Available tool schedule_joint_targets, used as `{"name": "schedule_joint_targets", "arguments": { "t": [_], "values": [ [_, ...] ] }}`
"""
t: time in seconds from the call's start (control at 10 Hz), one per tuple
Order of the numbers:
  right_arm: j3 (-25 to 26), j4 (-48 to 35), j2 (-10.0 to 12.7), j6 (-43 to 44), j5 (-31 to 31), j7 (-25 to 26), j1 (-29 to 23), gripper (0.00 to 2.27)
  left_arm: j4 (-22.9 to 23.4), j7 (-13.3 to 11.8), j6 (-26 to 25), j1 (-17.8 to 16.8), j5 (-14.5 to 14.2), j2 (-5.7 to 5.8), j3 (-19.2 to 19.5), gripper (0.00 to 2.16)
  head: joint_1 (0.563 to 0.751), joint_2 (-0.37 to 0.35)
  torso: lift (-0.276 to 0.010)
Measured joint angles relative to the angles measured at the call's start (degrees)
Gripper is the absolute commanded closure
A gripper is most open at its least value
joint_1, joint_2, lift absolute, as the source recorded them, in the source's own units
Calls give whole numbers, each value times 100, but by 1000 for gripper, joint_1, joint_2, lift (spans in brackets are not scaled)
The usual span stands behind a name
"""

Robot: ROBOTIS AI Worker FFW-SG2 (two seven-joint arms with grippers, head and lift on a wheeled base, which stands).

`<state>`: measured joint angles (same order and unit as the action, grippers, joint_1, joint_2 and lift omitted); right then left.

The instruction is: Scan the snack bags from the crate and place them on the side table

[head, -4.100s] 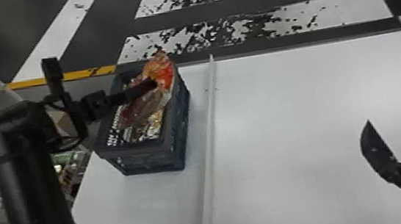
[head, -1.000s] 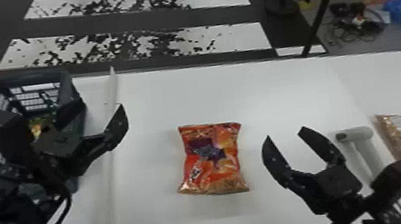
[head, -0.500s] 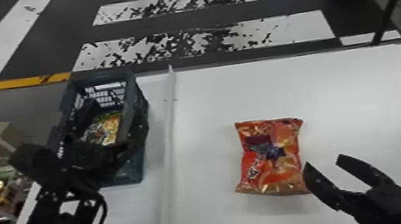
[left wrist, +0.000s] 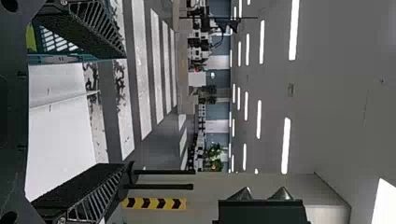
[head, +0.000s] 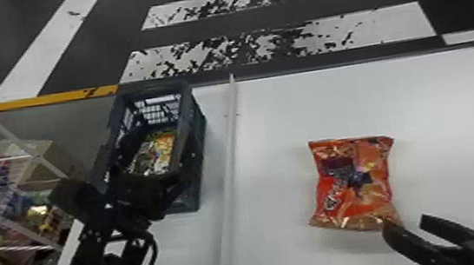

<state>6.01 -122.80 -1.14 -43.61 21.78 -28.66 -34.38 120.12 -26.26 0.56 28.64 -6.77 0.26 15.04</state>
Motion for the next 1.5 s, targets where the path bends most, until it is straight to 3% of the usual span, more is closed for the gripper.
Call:
{"name": "schedule_joint_targets", "arguments": {
  "t": [1.1, 1.2, 1.4, 1.5],
  "values": [
    [35, 1217, -40, -936, -72, -237, 1198, 110, -15, -122, -17, 127, -70, 0, 39, 39, 695, 230, -94],
    [32, 1314, -43, -973, -49, -285, 1269, 424, -15, -124, -22, 136, -70, 0, 41, 39, 695, 233, -94],
    [42, 1450, -44, -1030, 30, -368, 1395, 2064, -11, -133, -34, 149, -70, 0, 43, 39, 695, 239, -94],
    [66, 1488, -44, -1038, 42, -386, 1433, 2250, 1, -143, -35, 163, -70, 0, 43, 39, 695, 236, -94]
  ]
}}
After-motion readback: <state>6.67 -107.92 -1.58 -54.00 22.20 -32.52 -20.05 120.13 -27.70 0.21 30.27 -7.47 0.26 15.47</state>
